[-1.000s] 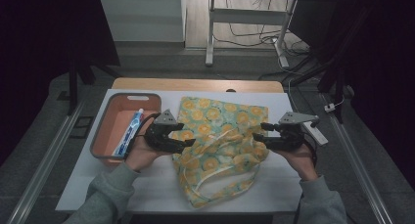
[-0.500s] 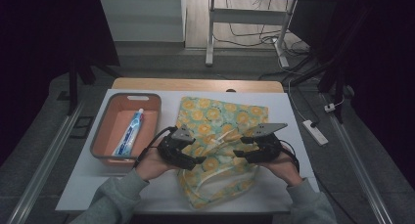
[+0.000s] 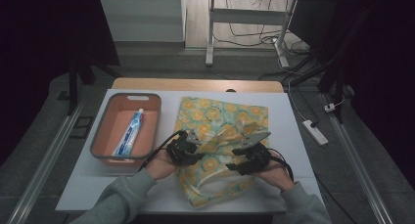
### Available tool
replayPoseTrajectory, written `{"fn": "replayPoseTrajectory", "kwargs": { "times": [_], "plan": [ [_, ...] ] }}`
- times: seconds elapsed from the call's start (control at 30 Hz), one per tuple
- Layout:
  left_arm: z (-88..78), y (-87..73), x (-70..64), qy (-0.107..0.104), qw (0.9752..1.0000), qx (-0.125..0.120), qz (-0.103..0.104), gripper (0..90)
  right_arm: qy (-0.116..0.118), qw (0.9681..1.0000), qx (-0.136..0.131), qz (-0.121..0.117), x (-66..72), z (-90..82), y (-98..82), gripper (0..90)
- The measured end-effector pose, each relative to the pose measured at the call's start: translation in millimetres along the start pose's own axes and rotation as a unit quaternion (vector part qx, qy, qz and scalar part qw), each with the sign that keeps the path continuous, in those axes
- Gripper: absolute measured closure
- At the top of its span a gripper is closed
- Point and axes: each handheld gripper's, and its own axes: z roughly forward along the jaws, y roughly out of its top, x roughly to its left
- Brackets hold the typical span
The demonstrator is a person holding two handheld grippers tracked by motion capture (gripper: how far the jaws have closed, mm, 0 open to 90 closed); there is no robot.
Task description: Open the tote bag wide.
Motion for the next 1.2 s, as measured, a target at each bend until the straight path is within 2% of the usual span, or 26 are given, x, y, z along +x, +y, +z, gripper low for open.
{"fn": "replayPoseTrajectory", "kwargs": {
  "times": [0.03, 0.1, 0.17, 0.23, 0.27, 0.3, 0.37, 0.4, 0.43, 0.5, 0.6, 0.7, 0.73, 0.8, 0.87, 0.93, 1.0, 1.03, 1.1, 1.2],
  "plan": [
    [1.2, -0.1, 3.7, 0.002, 1.0, -0.001, -0.007, 85.1, 0.012, 0.9998, 0.013, -0.011, 7.7, 6.6, 1.0, 37.5],
    [2.3, 0.0, 7.2, 0.006, 0.9999, -0.003, -0.014, 87.8, 0.007, 0.999, 0.033, -0.029, 13.4, 14.9, 0.8, 37.7],
    [3.1, 0.8, 10.5, 0.012, 0.9997, -0.006, -0.019, 88.0, 0.001, 0.9982, 0.048, -0.035, 16.3, 24.3, -1.1, 43.1],
    [3.0, 2.4, 13.6, 0.019, 0.9994, -0.013, -0.024, 88.1, 0.001, 0.9969, 0.069, -0.037, 18.1, 32.2, -3.7, 54.2],
    [3.0, 2.4, 13.6, 0.019, 0.9994, -0.013, -0.024, 88.2, 0.001, 0.9969, 0.069, -0.037, 18.1, 32.2, -3.7, 54.2],
    [1.4, 4.8, 16.4, 0.026, 0.9991, -0.02, -0.029, 88.2, 0.004, 0.9946, 0.094, -0.043, 19.0, 36.3, -5.9, 71.5],
    [-0.8, 7.4, 19.0, 0.031, 0.9986, -0.027, -0.033, 88.2, 0.018, 0.9946, 0.096, -0.037, 19.5, 34.0, -7.8, 86.8],
    [-0.8, 7.4, 19.0, 0.031, 0.9986, -0.027, -0.033, 88.2, 0.018, 0.9948, 0.094, -0.036, 20.9, 31.2, -8.3, 88.6],
    [-2.4, 9.4, 21.7, 0.037, 0.9979, -0.036, -0.039, 88.2, 0.02, 0.995, 0.09, -0.038, 22.3, 28.0, -8.5, 89.0],
    [-3.1, 10.7, 25.3, 0.042, 0.9976, -0.039, -0.04, 88.2, 0.024, 0.9958, 0.079, -0.04, 27.4, 20.1, -10.1, 89.1],
    [-2.2, 11.6, 32.4, 0.051, 0.9964, -0.044, -0.051, 88.3, 0.033, 0.9967, 0.058, -0.047, 39.8, 5.7, -15.4, 89.2],
    [-0.1, 11.2, 39.8, 0.055, 0.9958, -0.042, -0.06, 88.3, 0.054, 0.997, 0.038, -0.042, 53.3, -9.7, -22.6, 89.2],
    [-0.1, 11.2, 39.8, 0.055, 0.9958, -0.042, -0.06, 88.3, 0.054, 0.997, 0.038, -0.042, 53.3, -9.7, -22.6, 89.2],
    [1.9, 9.9, 44.6, 0.058, 0.9954, -0.038, -0.066, 88.2, 0.069, 0.9966, 0.032, -0.033, 64.6, -18.9, -32.5, 89.2],
    [2.3, 9.0, 46.3, 0.058, 0.9954, -0.036, -0.068, 88.3, 0.07, 0.9964, 0.038, -0.029, 70.7, -19.4, -39.1, 89.2],
    [1.8, 8.7, 46.4, 0.054, 0.9956, -0.037, -0.068, 88.2, 0.064, 0.9964, 0.046, -0.031, 72.6, -16.8, -43.5, 88.6],
    [0.8, 8.8, 45.3, 0.049, 0.9959, -0.039, -0.064, 88.2, 0.054, 0.9978, 0.033, -0.021, 69.9, -16.5, -43.2, 78.2],
    [0.0, 8.8, 44.7, 0.047, 0.9962, -0.04, -0.062, 88.2, 0.048, 0.9986, 0.02, -0.012, 67.7, -19.0, -40.8, 72.3],
    [-1.0, 8.9, 44.1, 0.043, 0.9963, -0.043, -0.06, 88.1, 0.036, 0.9991, -0.023, -0.002, 62.0, -28.0, -33.7, 65.2],
    [-1.8, 8.7, 44.6, 0.033, 0.9965, -0.046, -0.06, 88.0, -0.004, 0.9974, -0.072, 0.007, 51.4, -43.6, -18.0, 53.7]
  ]
}}
